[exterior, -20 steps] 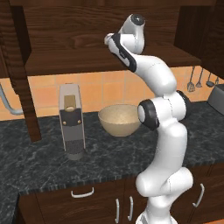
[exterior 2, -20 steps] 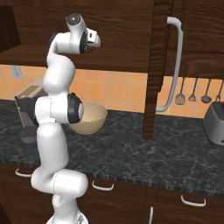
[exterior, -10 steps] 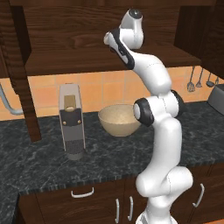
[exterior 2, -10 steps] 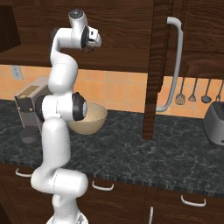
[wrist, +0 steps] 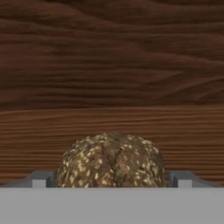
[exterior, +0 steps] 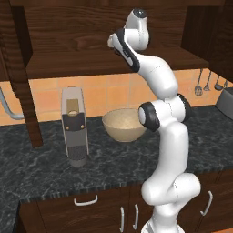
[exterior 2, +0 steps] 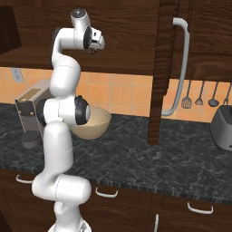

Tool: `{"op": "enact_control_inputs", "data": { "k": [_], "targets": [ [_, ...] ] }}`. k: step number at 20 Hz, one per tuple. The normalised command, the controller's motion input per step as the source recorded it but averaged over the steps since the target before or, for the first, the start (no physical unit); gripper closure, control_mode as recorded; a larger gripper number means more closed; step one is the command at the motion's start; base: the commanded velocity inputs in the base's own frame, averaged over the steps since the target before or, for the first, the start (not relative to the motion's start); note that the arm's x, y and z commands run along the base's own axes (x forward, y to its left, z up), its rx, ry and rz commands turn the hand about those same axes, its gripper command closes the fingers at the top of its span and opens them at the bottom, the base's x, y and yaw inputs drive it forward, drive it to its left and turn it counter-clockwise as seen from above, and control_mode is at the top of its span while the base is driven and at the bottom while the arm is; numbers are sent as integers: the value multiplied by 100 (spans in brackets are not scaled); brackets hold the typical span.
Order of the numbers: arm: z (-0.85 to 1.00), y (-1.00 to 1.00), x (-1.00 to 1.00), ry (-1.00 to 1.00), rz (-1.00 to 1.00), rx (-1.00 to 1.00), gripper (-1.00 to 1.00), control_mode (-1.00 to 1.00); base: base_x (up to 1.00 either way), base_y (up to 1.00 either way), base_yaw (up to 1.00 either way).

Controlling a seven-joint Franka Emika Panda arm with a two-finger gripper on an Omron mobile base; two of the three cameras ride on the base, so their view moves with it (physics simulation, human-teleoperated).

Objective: Open the cabinet, pick up the bread from the cabinet and place it in the basket. Then move the basket to the dining counter.

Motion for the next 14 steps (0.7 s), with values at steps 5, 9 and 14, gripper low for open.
{"op": "enact_control_inputs", "data": {
  "k": [5, 9, 14],
  "targets": [
    [-35, 3, 0, -9, 0, 0, 100, -100, 0, 0, 0],
    [-13, 0, 0, -9, 0, 0, 100, -100, 0, 0, 0],
    [0, 0, -44, -7, 0, 0, 100, -100, 0, 0, 0]
  ]
}}
